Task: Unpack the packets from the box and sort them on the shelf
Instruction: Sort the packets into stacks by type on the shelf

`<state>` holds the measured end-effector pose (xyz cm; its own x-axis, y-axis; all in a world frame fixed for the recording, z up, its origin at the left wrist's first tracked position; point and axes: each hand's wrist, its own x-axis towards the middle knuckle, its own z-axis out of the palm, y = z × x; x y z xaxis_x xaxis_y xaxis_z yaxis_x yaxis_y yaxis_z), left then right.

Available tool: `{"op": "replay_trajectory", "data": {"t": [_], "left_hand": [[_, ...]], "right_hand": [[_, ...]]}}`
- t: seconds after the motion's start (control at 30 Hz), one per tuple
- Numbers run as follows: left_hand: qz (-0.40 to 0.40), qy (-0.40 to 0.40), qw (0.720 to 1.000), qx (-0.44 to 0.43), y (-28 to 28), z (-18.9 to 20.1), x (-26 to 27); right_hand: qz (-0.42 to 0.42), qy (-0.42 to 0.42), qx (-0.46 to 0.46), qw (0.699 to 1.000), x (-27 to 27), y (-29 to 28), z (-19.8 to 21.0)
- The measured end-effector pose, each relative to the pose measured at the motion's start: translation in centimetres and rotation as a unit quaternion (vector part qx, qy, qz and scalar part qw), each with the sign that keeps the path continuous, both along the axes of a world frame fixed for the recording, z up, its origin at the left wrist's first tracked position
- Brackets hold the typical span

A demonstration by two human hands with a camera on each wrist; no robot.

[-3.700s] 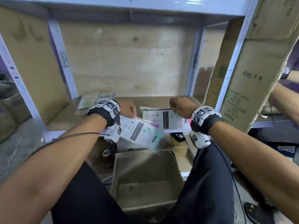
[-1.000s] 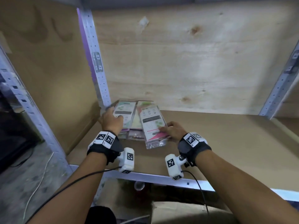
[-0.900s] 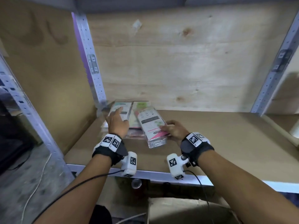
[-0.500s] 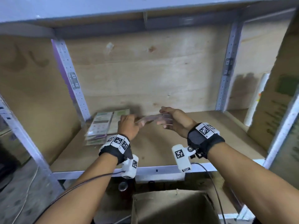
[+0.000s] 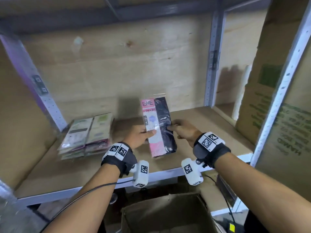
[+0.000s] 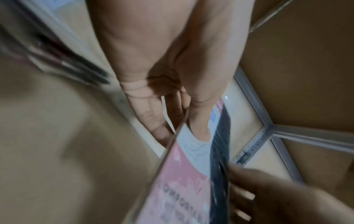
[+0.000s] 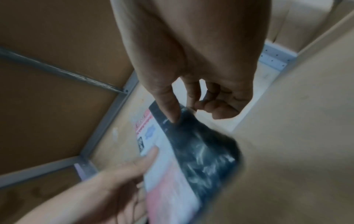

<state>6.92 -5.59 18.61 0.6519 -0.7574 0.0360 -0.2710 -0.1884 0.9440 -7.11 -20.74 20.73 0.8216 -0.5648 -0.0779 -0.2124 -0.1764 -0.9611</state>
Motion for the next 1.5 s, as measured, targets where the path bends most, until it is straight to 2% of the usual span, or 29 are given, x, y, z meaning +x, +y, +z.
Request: {"op": "replay_trajectory", "data": {"t": [0.1,0.17,0.3,0.47,0.53,0.63,0.73,0.8,0.93,1.0,1.13,1.3,1.37,1.43,1.5], "left_hand": [[0.029,0.093,0.995,-0.037,-1.7,-1.3,0.6],[0.051,0.117,0.991,-0.048,-2.8,-2.5,1.1],[0.078,0.142,0.984,-0.071,-4.6,-4.8,2.5],[0.181,0.115,0.965,-0.149,-5.7,-4.0,6.4],[0.221,0.076,0.957,-0.170,-5.7,-3.7,8.3],[0.261,-0.009,0.960,-0.098,-4.9,-3.8,11.0],[0.213,-0.120,0.970,-0.016,-3.8,-3.9,12.4],[0.195,-0.189,0.962,0.028,-3.2,-3.8,12.4],[0.200,-0.231,0.952,0.025,-2.9,-3.2,12.0],[0.195,-0.189,0.962,0.018,-2.8,-3.0,11.5],[0.180,-0.052,0.982,0.000,-3.3,-3.2,10.4],[0.062,0.160,0.985,-0.034,-4.7,-3.4,8.8],[0.040,0.136,0.990,-0.004,-5.6,-3.2,8.9],[0.050,0.111,0.992,0.031,-6.4,-3.3,8.6],[0.056,0.178,0.982,0.015,-6.5,-4.1,8.4]], "right_hand": [[0.022,0.015,0.018,0.999,0.2,-1.0,-2.3],[0.052,0.012,0.049,0.997,0.2,-2.0,-3.5],[0.101,-0.009,0.140,0.985,0.2,-4.1,-4.9],[0.126,0.027,0.111,0.985,1.0,-5.9,-5.6],[0.138,0.034,0.100,0.985,1.2,-6.5,-5.6],[0.172,0.058,0.079,0.980,1.3,-7.1,-5.2],[0.194,0.064,0.076,0.976,1.4,-7.5,-5.1],[0.195,0.061,0.069,0.977,1.5,-7.8,-5.2],[0.151,0.030,0.041,0.987,1.5,-8.9,-5.2],[0.145,0.021,0.024,0.989,1.2,-9.9,-5.3],[0.152,0.007,0.013,0.988,0.0,-11.0,-5.4],[0.147,-0.009,0.013,0.989,-1.2,-11.8,-5.2],[0.144,-0.017,0.014,0.989,-1.6,-12.0,-5.0],[0.136,-0.016,0.019,0.990,-1.9,-12.2,-5.0],[0.123,-0.004,0.029,0.992,-2.3,-12.4,-5.0]]}}
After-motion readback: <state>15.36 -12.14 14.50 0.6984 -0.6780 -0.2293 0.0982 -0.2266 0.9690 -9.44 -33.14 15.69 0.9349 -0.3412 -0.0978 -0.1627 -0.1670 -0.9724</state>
